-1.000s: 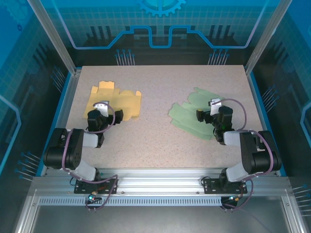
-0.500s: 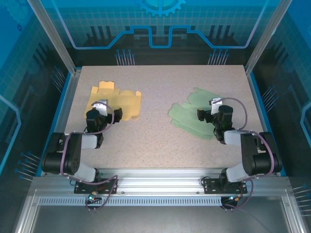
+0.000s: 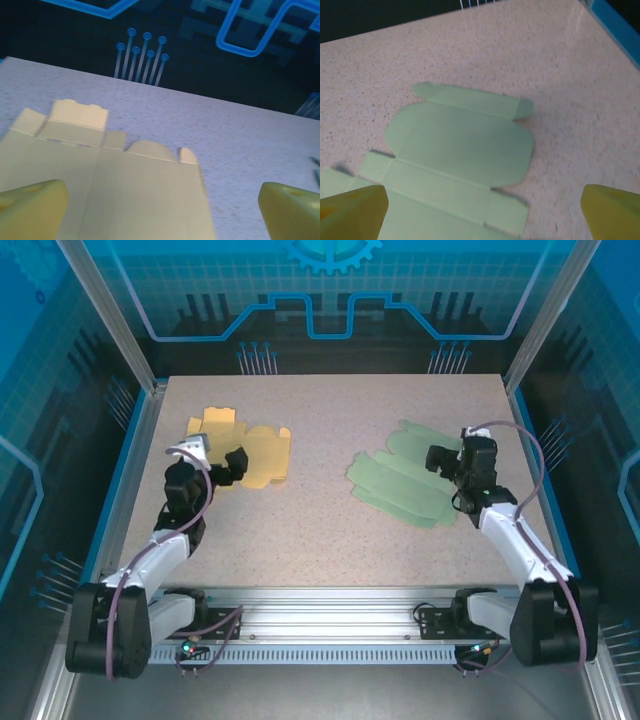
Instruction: Fold the paper box
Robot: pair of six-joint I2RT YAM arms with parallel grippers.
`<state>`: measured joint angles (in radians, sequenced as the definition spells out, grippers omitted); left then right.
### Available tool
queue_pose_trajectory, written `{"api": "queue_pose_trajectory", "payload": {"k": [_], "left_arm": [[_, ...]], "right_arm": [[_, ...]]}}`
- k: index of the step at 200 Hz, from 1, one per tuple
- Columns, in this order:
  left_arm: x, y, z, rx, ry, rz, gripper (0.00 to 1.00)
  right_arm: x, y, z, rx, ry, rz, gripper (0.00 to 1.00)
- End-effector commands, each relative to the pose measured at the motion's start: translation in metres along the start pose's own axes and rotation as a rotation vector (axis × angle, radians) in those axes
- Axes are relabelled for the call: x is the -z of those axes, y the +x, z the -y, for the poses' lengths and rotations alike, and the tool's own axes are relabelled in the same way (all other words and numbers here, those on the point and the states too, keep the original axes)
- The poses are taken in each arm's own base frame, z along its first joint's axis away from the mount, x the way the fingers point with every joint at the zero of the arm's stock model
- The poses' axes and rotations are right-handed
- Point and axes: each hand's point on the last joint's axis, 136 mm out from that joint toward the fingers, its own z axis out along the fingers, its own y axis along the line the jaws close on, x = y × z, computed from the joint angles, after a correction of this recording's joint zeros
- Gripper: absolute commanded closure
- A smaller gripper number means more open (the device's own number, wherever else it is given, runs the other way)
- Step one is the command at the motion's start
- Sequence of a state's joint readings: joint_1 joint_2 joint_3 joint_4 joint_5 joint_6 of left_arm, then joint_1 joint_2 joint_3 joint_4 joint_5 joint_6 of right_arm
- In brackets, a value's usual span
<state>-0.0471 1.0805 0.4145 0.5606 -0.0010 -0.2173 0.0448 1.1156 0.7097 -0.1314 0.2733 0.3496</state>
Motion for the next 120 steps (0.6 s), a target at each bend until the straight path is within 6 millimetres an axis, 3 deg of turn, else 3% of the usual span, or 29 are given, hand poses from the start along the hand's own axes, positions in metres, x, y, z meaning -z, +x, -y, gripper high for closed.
{"api": "queue_pose_trajectory", "payload": {"k": [1,29,53,90,120], "left_arm": [[0.003,0.015,0.030,0.082,0.078,-0.092,0.01],[0.005,0.042,0.060,0.115,0.143,-0.173,0.01],[0.011,0.060,0.068,0.206,0.158,-0.203,0.01],[0.020,0.070,0.065,0.283,0.147,-0.225,0.01],[0.022,0.064,0.072,0.311,0.166,-0.240,0.01]], "right_arm": [[0.026,0.057,0.014,-0.118,0.046,-0.245,0.00],[0.046,0.086,0.026,-0.185,0.078,-0.319,0.03],[0.054,0.107,0.038,-0.238,0.118,-0.360,0.08],[0.047,0.137,0.047,-0.353,0.096,-0.417,0.21],[0.032,0.141,0.038,-0.409,0.029,-0.450,0.29]]}}
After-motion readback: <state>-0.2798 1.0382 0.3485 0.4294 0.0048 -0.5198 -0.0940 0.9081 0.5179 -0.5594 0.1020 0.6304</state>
